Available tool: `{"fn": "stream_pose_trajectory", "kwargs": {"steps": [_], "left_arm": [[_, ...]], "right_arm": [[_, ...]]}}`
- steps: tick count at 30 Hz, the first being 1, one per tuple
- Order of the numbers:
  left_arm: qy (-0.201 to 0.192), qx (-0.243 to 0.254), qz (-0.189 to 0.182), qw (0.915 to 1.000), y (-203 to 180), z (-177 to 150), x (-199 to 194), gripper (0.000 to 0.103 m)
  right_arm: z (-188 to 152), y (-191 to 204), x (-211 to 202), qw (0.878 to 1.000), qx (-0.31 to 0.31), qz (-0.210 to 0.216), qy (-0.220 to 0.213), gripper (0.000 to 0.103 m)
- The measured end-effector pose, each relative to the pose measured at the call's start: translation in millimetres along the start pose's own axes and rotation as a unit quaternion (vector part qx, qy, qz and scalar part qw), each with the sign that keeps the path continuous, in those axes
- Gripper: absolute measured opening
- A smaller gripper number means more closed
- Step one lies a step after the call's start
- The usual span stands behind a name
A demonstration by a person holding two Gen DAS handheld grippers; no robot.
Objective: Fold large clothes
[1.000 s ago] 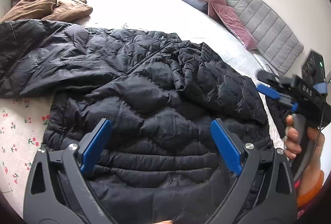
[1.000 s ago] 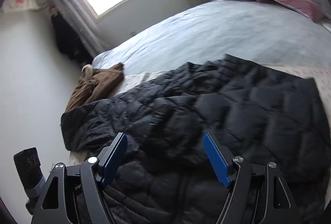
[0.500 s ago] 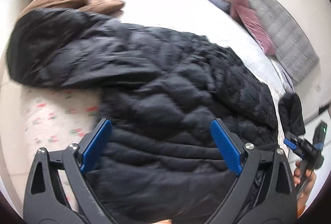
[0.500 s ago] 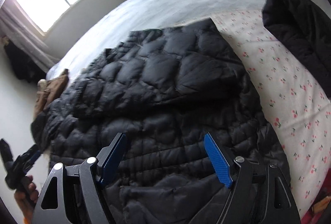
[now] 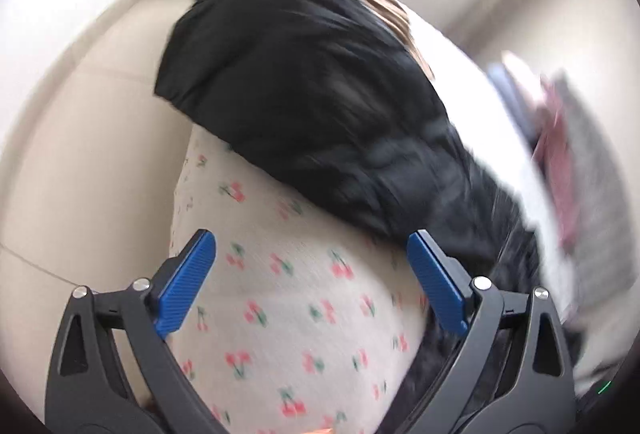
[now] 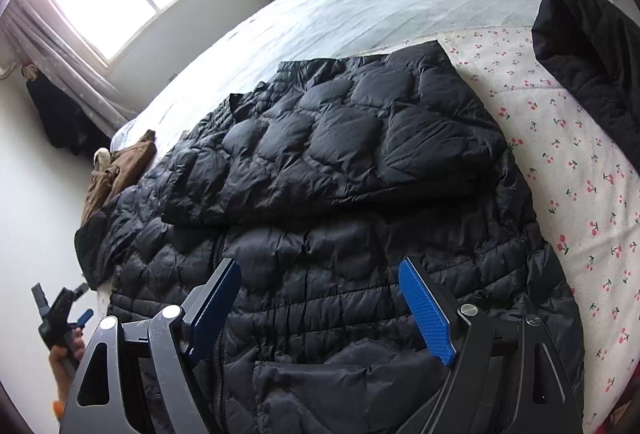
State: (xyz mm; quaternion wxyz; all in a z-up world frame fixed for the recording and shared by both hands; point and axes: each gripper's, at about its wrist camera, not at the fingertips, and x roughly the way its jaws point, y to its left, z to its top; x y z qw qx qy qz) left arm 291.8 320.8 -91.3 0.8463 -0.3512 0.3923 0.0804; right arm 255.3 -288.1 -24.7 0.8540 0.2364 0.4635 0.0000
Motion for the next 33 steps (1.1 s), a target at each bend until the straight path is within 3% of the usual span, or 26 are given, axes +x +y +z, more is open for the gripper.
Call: {"fn": "stream_pose_trajectory", "kwargs": {"steps": [2,5,8,11,12,13,14,15,16,17,21,23,28,33], "left_arm": [[-0.008,-0.046,-0.031,0.9984,18.0,7.8,5.6,0.096],[-0.034,-0.112,-0.084,0.9895,42.3,16.0,14.8,0.096],[-0.056,-0.181,-0.135,0.9726,65.8,19.5,26.0,0.094],[-0.077,-0.244,-0.165,0.9526,88.2,18.6,36.0,0.082],[-0.082,-0.270,-0.176,0.9430,97.0,17.6,38.8,0.069],[-0.087,-0.292,-0.189,0.9335,104.4,17.0,40.3,0.047],[-0.089,-0.311,-0.205,0.9237,109.9,16.5,41.3,0.035],[-0.092,-0.321,-0.210,0.9189,113.2,17.1,39.6,0.018],[-0.104,-0.322,-0.210,0.9174,114.1,18.4,33.2,0.011],[-0.112,-0.315,-0.211,0.9186,112.3,20.5,27.7,0.009],[-0.147,-0.226,-0.209,0.9398,73.2,33.2,-9.1,0.004],[-0.160,-0.186,-0.221,0.9439,50.0,41.2,-31.2,0.004],[-0.179,-0.077,-0.260,0.9457,-25.3,48.6,-81.0,0.004],[-0.171,0.021,-0.296,0.9395,-104.3,39.3,-106.9,0.004]], "right_arm": [[0.2,0.1,0.5,1.000,-0.004,-0.004,0.000,0.082],[1.4,-1.4,-1.6,1.000,-0.004,-0.013,-0.007,0.082],[2.4,-3.6,-2.6,1.000,0.000,-0.014,-0.010,0.082],[2.4,-3.8,-0.4,1.000,-0.002,-0.017,-0.009,0.082],[2.5,-3.6,1.2,1.000,-0.004,-0.019,-0.007,0.082],[2.4,-3.2,2.2,1.000,-0.005,-0.020,-0.006,0.082],[2.3,-2.8,3.6,1.000,-0.007,-0.021,-0.004,0.082],[2.0,-2.2,4.7,1.000,-0.009,-0.022,-0.003,0.082],[1.9,-1.9,5.2,1.000,-0.010,-0.022,-0.002,0.082],[1.9,-1.7,5.6,1.000,-0.011,-0.022,-0.002,0.082],[1.4,-2.0,6.6,1.000,-0.008,-0.021,-0.002,0.082],[0.7,-1.6,7.0,1.000,-0.007,-0.020,-0.001,0.082],[-0.4,2.7,4.8,1.000,-0.012,-0.015,-0.003,0.082],[0.2,2.8,1.1,1.000,-0.013,-0.012,-0.008,0.082]]}}
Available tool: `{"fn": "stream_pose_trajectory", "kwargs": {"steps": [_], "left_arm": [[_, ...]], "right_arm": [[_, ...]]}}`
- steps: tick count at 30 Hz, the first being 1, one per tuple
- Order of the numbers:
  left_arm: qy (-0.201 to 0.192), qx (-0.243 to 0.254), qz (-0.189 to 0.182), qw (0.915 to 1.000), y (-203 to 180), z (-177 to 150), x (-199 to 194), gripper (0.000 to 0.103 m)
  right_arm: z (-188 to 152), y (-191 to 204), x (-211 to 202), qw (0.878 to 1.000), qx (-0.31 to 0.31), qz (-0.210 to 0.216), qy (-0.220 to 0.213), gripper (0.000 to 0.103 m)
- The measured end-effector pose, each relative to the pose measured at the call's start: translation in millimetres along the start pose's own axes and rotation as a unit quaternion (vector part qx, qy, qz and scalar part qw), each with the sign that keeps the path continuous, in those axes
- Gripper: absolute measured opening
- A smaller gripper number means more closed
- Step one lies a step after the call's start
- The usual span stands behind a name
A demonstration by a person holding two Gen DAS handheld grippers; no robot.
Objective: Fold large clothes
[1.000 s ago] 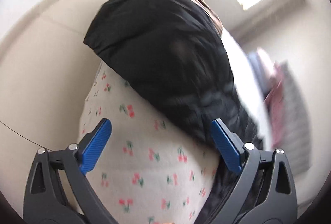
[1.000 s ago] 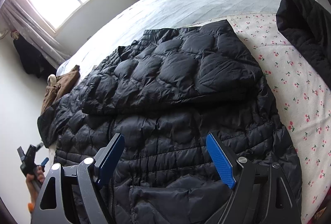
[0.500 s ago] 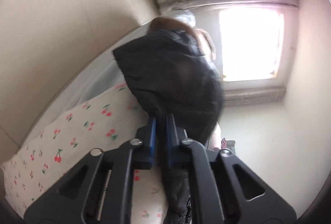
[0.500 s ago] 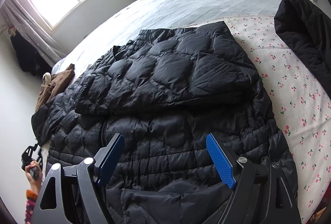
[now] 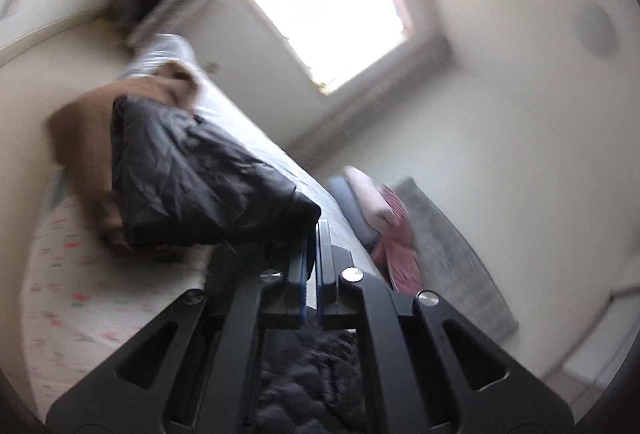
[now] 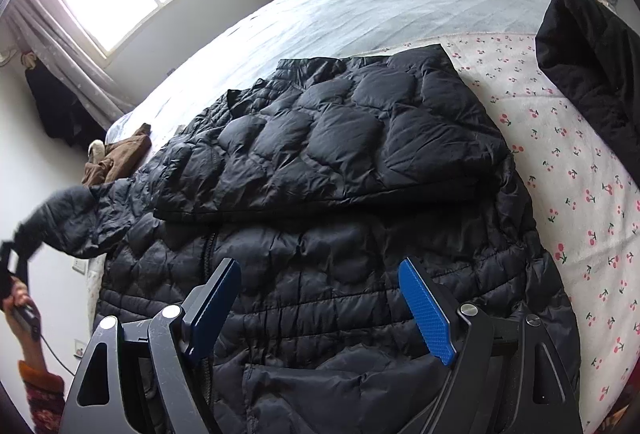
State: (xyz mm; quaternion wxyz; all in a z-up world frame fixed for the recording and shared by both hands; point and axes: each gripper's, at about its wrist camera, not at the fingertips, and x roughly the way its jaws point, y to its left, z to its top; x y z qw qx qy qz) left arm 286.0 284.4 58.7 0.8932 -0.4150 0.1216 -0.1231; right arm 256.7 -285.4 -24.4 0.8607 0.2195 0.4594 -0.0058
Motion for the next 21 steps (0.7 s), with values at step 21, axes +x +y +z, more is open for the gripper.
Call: {"fn": "stream_pose_trajectory", "kwargs": {"steps": [21], "left_arm": [[0.364,0.218,-0.038,0.9047,-153.1,-254.7,178.7,0.004]], "right_arm": [[2.1,-13.2,7.8,1.000,0.018,0.009,0.003,0.082]]}}
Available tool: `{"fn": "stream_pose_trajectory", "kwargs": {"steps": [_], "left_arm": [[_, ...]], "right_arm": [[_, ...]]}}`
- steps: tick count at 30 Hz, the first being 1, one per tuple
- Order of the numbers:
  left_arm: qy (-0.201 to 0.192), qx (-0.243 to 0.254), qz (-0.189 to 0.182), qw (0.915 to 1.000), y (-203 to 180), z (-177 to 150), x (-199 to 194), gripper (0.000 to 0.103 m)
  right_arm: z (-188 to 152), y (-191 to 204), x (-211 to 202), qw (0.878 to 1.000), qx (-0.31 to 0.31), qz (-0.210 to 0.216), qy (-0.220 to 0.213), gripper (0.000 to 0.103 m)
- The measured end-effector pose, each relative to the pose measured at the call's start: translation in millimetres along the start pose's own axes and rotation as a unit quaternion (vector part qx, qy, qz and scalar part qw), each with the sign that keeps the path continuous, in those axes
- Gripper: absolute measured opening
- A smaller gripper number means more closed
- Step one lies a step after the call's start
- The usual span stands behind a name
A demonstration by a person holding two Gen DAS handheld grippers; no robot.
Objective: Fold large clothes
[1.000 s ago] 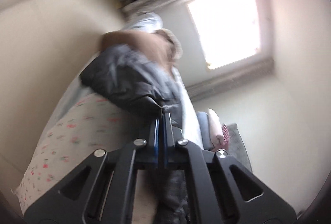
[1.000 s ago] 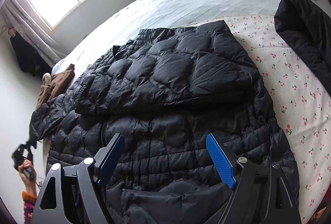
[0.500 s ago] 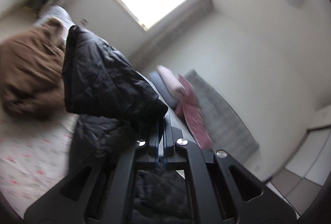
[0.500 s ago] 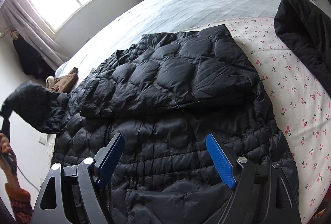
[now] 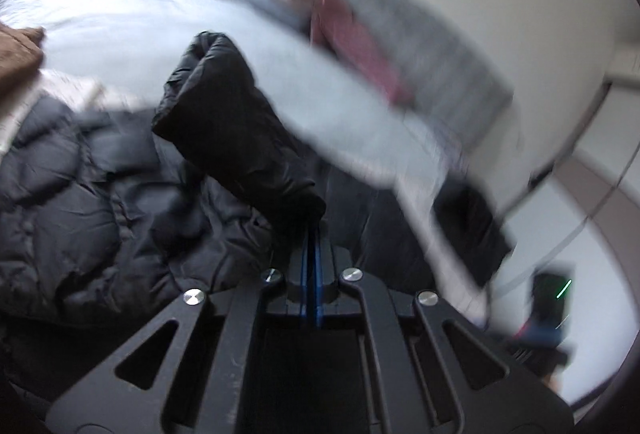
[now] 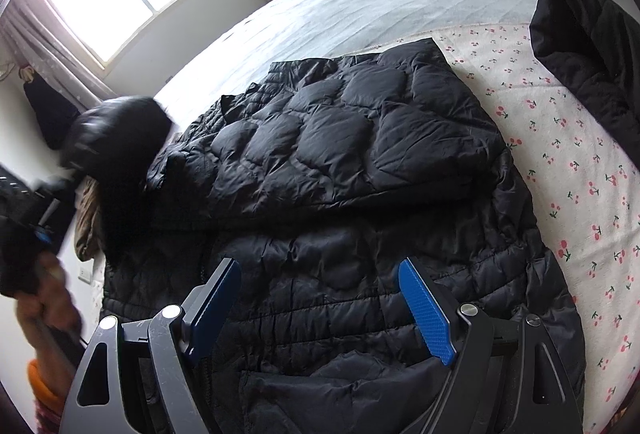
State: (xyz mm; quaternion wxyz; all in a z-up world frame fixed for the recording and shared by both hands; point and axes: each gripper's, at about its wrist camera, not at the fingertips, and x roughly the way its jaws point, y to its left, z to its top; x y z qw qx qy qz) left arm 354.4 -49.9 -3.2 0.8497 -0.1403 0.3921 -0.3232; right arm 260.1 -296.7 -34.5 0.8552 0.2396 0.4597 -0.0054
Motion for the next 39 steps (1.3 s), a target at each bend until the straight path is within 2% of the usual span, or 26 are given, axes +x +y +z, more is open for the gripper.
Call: {"fn": "stream_pose_trajectory", "kwargs": {"steps": [2,3,5,7,9,12,16,20,28,32,35,39], "left_arm": [[0.069,0.021,0.013,0.9973,-3.2,-18.0,25.4,0.005],[0.088,0.029,0.024,0.9954,-2.4,-23.7,32.7,0.007],[0.099,0.050,0.043,0.9929,-8.7,-33.2,31.6,0.014],[0.085,0.073,0.043,0.9928,-18.9,-41.8,12.4,0.045],[0.062,0.096,0.045,0.9925,-16.1,-38.5,-6.1,0.060],[0.051,0.116,0.051,0.9906,3.4,-27.4,-30.3,0.061],[0.045,0.108,0.089,0.9892,24.7,-6.4,-40.1,0.061],[0.055,0.086,0.126,0.9868,67.5,-1.2,-35.9,0.061],[0.068,0.029,0.190,0.9790,126.3,-3.4,0.7,0.061],[0.061,0.006,0.197,0.9785,132.7,2.4,1.3,0.061],[0.060,-0.002,0.188,0.9803,127.6,1.3,-5.8,0.062],[0.054,0.017,0.184,0.9813,108.4,-8.4,-29.3,0.071]], "right_arm": [[0.4,-0.6,1.0,1.000,0.001,0.000,0.001,0.082],[0.6,-0.8,1.4,1.000,0.001,0.000,0.001,0.082],[1.0,-0.7,2.2,1.000,0.001,0.000,0.002,0.082],[0.9,0.0,3.3,1.000,-0.001,-0.001,0.003,0.082],[0.9,1.0,5.2,1.000,-0.003,-0.002,0.004,0.082],[-0.3,2.6,9.0,1.000,-0.004,-0.001,0.010,0.082],[-2.3,4.3,13.1,1.000,-0.006,0.005,0.017,0.082],[-3.9,6.7,14.5,1.000,-0.010,0.005,0.019,0.082],[-3.8,6.7,15.2,1.000,-0.009,0.003,0.018,0.082],[-3.1,3.8,13.0,1.000,-0.005,0.002,0.016,0.082],[-2.2,0.6,8.7,1.000,-0.002,0.002,0.013,0.082],[-0.2,-0.4,2.4,1.000,-0.001,0.001,0.006,0.082]]}}
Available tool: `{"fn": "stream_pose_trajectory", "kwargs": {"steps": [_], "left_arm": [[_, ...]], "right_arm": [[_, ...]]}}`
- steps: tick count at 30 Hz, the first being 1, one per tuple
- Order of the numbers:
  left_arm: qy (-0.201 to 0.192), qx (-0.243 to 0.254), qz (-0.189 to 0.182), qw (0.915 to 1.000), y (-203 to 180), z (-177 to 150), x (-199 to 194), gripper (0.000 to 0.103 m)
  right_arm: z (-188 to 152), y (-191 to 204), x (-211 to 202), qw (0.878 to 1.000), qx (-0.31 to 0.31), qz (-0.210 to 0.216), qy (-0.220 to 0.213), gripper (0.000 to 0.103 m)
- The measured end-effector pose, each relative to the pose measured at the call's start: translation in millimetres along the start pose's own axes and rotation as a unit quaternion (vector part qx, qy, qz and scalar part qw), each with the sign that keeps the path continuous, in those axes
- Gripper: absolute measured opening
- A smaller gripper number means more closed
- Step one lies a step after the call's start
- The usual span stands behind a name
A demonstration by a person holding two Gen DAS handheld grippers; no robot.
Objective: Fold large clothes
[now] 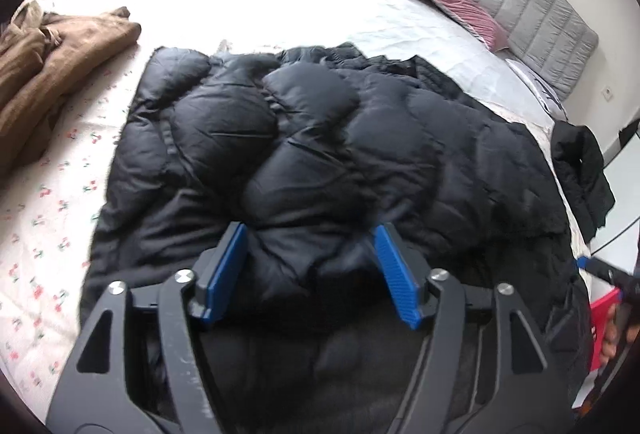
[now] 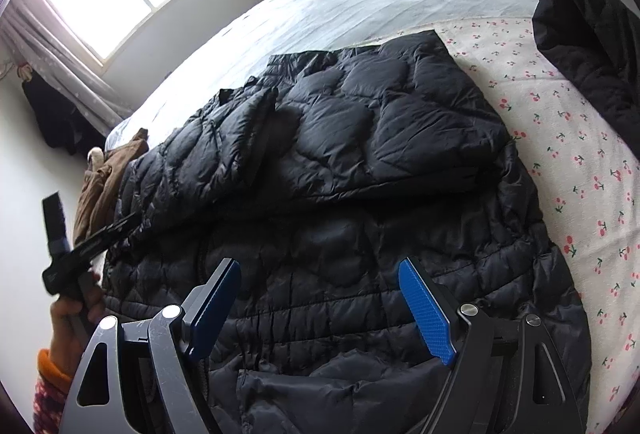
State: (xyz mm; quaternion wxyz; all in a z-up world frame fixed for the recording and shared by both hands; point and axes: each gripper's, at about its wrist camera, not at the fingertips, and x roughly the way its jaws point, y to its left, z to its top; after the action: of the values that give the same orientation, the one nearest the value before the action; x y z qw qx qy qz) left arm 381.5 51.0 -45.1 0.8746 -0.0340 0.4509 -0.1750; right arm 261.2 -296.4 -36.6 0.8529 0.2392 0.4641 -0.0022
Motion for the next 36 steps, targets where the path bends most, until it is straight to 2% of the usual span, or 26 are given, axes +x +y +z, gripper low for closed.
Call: {"fn": "stream_pose_trajectory", "kwargs": {"steps": [3,7,11,16,20,23,26,30,36], "left_arm": [[-0.008,0.001,0.012,0.9999,-5.3,-10.3,-28.7,0.079],[0.000,-0.014,0.013,0.9998,-8.9,-26.4,-69.4,0.082],[0.011,-0.007,0.017,0.9998,-9.9,-50.1,-118.6,0.088],[0.015,0.010,0.035,0.9992,-3.2,-80.2,-170.5,0.094],[0.014,0.004,0.025,0.9996,7.8,-109.8,-197.1,0.096],[0.021,0.003,0.022,0.9995,16.7,-133.2,-203.8,0.096],[0.034,0.002,0.037,0.9987,24.1,-154.2,-200.6,0.097],[0.059,-0.003,0.038,0.9975,35.2,-181.3,-188.4,0.096],[0.088,-0.004,0.026,0.9958,46.8,-212.6,-168.2,0.097]], "right_arm": [[0.7,3.3,-8.2,1.000,-0.009,-0.006,-0.006,0.082],[1.3,13.6,-32.1,0.999,-0.031,-0.014,-0.031,0.082],[-5.5,22.1,-61.5,0.997,-0.050,-0.017,-0.054,0.083],[-37.7,23.9,-99.0,0.995,-0.078,-0.015,-0.060,0.088],[-68.1,14.3,-117.2,0.992,-0.117,-0.015,-0.036,0.090],[-88.8,0.7,-125.6,0.990,-0.138,-0.004,-0.015,0.090],[-106.6,-19.6,-133.6,0.989,-0.148,0.012,0.002,0.090],[-127.1,-46.3,-134.8,0.987,-0.159,-0.012,0.019,0.090],[-149.4,-92.5,-124.8,0.991,-0.122,-0.002,0.050,0.090]]}}
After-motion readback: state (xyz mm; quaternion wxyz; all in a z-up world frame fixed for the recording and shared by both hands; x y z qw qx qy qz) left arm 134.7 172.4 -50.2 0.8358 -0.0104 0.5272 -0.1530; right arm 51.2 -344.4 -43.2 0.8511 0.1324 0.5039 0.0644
